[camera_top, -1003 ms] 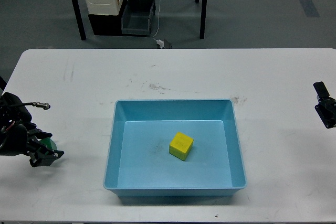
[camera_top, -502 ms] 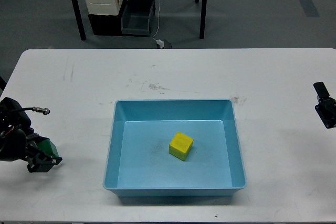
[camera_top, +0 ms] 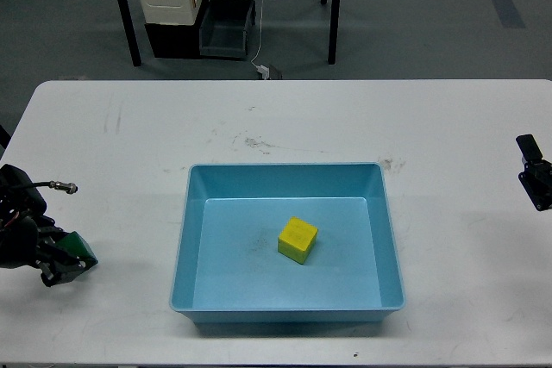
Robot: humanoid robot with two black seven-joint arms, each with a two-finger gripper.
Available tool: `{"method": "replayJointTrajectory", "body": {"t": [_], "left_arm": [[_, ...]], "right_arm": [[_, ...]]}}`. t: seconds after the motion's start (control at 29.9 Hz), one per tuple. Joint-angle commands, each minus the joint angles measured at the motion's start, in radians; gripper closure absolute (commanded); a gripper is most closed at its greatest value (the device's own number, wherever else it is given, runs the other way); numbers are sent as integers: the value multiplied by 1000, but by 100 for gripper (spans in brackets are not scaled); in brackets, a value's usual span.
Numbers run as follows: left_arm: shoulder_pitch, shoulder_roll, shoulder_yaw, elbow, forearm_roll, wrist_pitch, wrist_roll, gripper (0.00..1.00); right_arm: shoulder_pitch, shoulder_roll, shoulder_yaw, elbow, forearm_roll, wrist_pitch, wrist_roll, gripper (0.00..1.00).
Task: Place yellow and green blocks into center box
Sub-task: 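Lift the green cube and carry it into the blue box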
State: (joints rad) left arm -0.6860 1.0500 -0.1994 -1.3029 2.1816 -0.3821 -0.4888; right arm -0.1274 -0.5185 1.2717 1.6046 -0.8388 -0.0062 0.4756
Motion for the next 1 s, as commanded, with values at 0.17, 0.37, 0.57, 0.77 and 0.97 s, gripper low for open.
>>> {"method": "replayJointTrajectory", "body": {"t": [0.17,0.37,0.57,0.77,0.97], "left_arm": [[-320,-10,0,-6,-306,-4,0,64],[-389,-37,-3,-94,-464,-6,0,64],[-418,-158,3,-179,-456,-9,0,64],[-445,-326,14,-197,-292,-72,0,63],[-452,-455,138,-185,-76,-107,0,63]], "right_arm": [[-9,0,0,-9,0,0,0,0],[-8,0,0,-35,0,-2,0,0],[-9,0,-6,-43,0,0,-2,0],[-9,2,-18,-78,0,2,0,0],[-9,17,-18,-84,0,2,0,0]]}}
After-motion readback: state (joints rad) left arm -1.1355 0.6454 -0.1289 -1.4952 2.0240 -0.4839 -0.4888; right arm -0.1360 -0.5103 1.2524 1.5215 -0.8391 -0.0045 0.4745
